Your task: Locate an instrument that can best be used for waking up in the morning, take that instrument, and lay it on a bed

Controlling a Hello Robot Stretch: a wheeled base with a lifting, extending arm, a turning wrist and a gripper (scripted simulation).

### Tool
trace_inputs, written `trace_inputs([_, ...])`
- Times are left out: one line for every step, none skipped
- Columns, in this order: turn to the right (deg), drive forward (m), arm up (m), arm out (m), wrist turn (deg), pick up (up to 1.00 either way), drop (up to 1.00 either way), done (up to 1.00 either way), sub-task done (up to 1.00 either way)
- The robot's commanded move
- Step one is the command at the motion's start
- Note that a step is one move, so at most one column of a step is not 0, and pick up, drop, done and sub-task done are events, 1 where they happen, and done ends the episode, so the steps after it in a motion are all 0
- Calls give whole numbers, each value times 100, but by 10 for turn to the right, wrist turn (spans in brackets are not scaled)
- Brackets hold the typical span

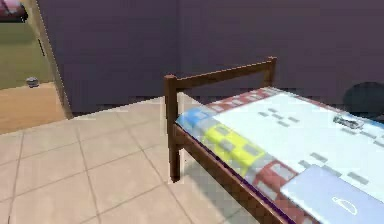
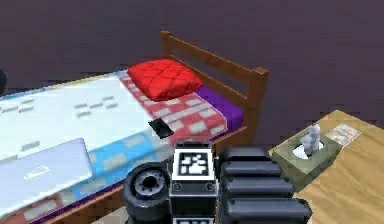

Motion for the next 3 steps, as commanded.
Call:
trace_inputs([-420, 0, 0, 0, 0, 0, 0, 0, 0])
trace_inputs([0, 15, 0, 0, 0, 0, 0, 0, 0])
trace_inputs([90, 0, 0, 0, 0, 0, 0, 0, 0])
